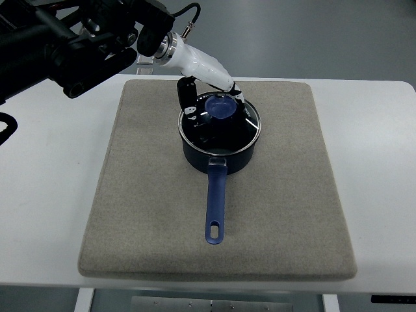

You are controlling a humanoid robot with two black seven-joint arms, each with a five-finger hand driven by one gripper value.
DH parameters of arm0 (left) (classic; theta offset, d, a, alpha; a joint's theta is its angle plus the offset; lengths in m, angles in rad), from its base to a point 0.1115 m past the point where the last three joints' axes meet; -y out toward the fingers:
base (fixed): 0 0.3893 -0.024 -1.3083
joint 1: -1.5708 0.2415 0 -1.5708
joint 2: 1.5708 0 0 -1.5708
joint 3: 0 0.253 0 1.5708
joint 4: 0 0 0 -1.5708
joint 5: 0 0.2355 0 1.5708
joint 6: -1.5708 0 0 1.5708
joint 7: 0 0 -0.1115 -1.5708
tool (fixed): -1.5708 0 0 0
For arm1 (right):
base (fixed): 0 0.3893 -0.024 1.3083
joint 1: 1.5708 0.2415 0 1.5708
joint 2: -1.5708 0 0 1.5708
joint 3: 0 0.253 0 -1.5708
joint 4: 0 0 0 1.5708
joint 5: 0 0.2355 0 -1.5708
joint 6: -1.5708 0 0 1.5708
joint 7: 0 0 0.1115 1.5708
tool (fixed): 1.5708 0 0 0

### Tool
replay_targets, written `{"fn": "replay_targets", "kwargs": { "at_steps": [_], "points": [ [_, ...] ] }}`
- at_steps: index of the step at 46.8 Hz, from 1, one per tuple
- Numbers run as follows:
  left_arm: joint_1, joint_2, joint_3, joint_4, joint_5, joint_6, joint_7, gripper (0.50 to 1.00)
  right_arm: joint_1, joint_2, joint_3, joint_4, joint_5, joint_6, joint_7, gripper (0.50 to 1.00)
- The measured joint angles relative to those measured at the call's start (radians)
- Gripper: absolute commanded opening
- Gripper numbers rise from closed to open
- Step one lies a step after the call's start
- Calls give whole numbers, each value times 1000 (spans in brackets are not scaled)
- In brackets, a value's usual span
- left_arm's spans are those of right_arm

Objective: Open pot lid and place left with left hand
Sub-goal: 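Lower the left hand onto the blue lid knob and close fingers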

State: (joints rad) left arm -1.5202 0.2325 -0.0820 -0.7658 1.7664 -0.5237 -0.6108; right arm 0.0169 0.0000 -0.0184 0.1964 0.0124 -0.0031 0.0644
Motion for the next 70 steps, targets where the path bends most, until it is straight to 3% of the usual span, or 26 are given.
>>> {"fn": "replay_targets", "kwargs": {
  "at_steps": [9, 30, 40, 53, 60, 70],
  "points": [
    [7, 3, 1, -12, -1, 50, 0, 988, 0, 0, 0, 0, 0, 0, 0, 917],
    [14, 1, -1, -7, -14, 74, 0, 973, 0, 0, 0, 0, 0, 0, 0, 917],
    [22, 1, 2, -1, -8, 74, 0, 917, 0, 0, 0, 0, 0, 0, 0, 917],
    [29, 1, 2, 22, -8, 81, 0, 896, 0, 0, 0, 0, 0, 0, 0, 917],
    [29, -1, 1, 23, -7, 82, 0, 825, 0, 0, 0, 0, 0, 0, 0, 917],
    [27, -2, 0, 15, -7, 82, 0, 825, 0, 0, 0, 0, 0, 0, 0, 917]
  ]
}}
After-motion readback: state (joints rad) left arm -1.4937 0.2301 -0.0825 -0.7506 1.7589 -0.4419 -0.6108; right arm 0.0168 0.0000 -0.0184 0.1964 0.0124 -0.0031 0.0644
